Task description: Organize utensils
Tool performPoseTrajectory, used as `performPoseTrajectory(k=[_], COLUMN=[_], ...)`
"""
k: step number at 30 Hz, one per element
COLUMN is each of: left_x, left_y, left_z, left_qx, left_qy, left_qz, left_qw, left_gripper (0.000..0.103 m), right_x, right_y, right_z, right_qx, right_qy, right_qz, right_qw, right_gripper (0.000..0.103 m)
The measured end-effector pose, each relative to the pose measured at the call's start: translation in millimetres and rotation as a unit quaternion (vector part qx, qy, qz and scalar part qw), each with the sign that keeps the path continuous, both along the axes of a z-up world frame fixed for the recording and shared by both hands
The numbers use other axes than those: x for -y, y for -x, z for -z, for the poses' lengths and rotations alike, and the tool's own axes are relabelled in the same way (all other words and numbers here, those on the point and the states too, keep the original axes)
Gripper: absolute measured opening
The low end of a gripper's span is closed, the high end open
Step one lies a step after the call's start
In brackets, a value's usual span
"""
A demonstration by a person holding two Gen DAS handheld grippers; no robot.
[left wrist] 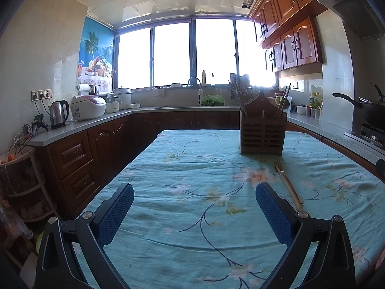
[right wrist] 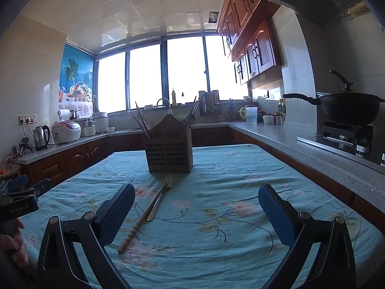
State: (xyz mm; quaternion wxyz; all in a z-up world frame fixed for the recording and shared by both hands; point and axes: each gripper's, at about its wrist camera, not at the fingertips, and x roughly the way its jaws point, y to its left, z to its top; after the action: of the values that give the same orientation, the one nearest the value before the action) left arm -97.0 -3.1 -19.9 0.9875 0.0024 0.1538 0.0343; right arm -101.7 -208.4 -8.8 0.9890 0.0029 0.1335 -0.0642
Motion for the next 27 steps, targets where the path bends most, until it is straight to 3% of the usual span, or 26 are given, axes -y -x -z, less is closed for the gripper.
performPoseTrajectory(k=[27], left_x=[13.2], left_y=[5.6], left_z=[0.2], left_qx=[-0.001], left_qy=[-0.019], left_qz=[0.001], left_qw=[0.9998], left_gripper=[0.102], right_x=[3.8], right_y=[0.8], right_z=[-0.1], right_qx=[-0.002], right_qy=[-0.008], right_qz=[0.003], right_qw=[1.0], right_gripper=[0.103])
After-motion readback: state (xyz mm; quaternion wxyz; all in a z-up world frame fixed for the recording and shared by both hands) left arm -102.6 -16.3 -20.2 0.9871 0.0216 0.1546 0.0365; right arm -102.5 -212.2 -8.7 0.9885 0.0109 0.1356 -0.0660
